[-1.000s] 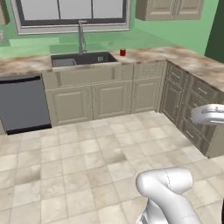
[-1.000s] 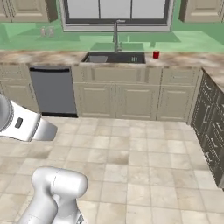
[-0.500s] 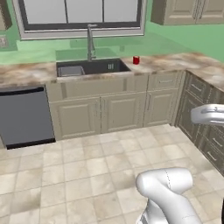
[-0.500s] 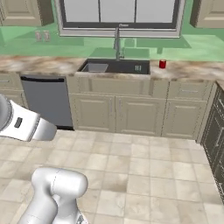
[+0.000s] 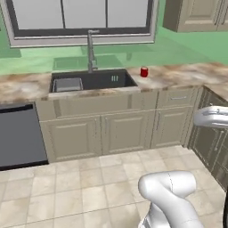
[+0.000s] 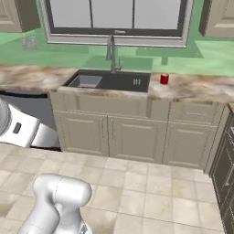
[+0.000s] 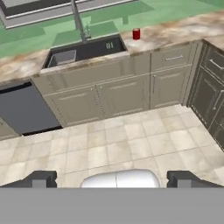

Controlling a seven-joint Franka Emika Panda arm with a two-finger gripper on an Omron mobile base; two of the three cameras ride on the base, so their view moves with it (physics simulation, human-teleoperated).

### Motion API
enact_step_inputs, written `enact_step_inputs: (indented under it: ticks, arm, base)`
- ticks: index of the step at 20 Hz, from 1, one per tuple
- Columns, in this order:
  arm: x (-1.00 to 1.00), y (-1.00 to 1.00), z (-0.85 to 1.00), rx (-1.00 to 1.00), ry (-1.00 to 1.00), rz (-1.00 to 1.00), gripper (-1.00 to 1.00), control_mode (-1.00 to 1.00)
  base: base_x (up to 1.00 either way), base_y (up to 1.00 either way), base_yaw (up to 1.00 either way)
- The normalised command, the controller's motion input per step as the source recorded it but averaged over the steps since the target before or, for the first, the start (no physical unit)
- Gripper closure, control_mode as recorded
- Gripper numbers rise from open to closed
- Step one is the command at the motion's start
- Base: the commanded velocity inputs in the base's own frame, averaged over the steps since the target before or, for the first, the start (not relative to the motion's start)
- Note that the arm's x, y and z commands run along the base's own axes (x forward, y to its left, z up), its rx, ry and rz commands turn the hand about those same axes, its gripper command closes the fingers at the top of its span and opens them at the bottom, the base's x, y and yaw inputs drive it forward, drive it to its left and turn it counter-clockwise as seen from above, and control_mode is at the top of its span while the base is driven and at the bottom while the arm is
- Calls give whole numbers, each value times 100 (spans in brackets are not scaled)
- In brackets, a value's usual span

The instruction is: Clear the mugs and bowl far away from the sink.

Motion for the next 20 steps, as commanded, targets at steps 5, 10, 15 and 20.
enact_step_inputs:
  ticks: [5,10,15,20]
  arm:
    - [0,0,0,0,0,0,-100,100]
    - [0,0,0,0,0,0,-100,100]
    - [0,0,0,0,0,0,-100,100]
    - [0,0,0,0,0,0,-100,100]
  base:
    - [97,-83,10]
    - [70,-54,12]
    - [87,-29,9]
    - [86,-20,7]
